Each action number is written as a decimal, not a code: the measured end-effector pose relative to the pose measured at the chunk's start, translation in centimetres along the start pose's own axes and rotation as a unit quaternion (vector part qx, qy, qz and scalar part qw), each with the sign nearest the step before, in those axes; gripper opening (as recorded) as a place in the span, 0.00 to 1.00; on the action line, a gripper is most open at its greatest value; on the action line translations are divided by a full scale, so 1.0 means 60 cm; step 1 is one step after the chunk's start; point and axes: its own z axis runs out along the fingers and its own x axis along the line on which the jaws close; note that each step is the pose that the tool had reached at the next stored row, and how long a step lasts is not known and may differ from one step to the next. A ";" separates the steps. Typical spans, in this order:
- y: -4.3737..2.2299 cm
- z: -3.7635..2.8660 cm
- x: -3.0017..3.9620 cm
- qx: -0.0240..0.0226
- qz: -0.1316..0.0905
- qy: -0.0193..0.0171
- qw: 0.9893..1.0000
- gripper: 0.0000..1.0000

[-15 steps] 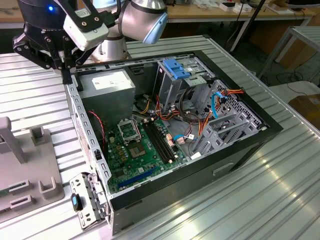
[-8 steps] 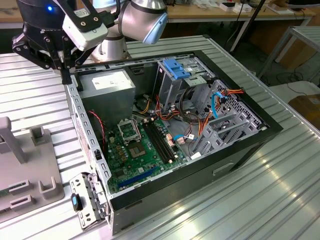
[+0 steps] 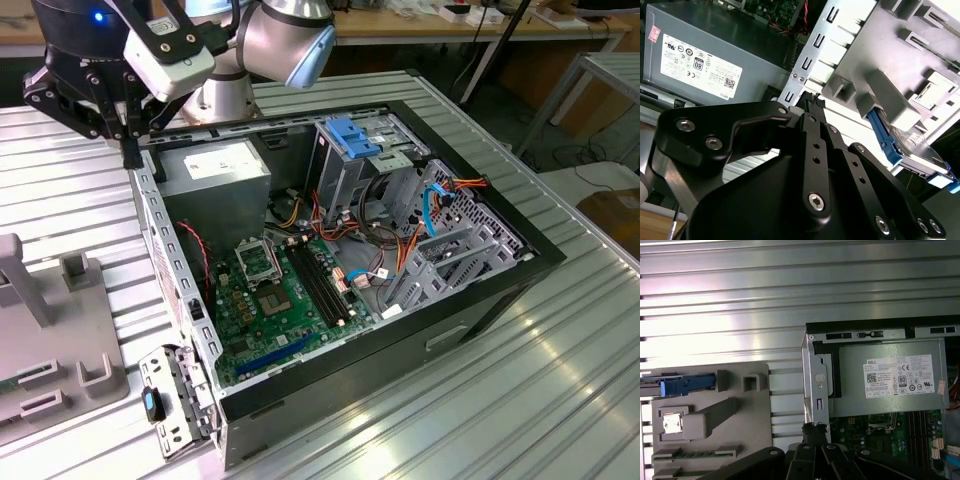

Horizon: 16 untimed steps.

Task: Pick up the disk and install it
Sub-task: 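Reach for the disk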

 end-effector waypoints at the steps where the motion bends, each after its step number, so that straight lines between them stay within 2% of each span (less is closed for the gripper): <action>1: 0.000 0.000 0.004 0.000 0.000 0.000 1.000 0.11; 3: -0.001 0.000 0.011 0.000 0.000 0.000 1.000 0.11; 5: -0.001 0.000 0.014 0.000 0.000 0.000 1.000 0.11; 16: -0.001 0.000 0.016 0.000 0.000 0.000 1.000 0.11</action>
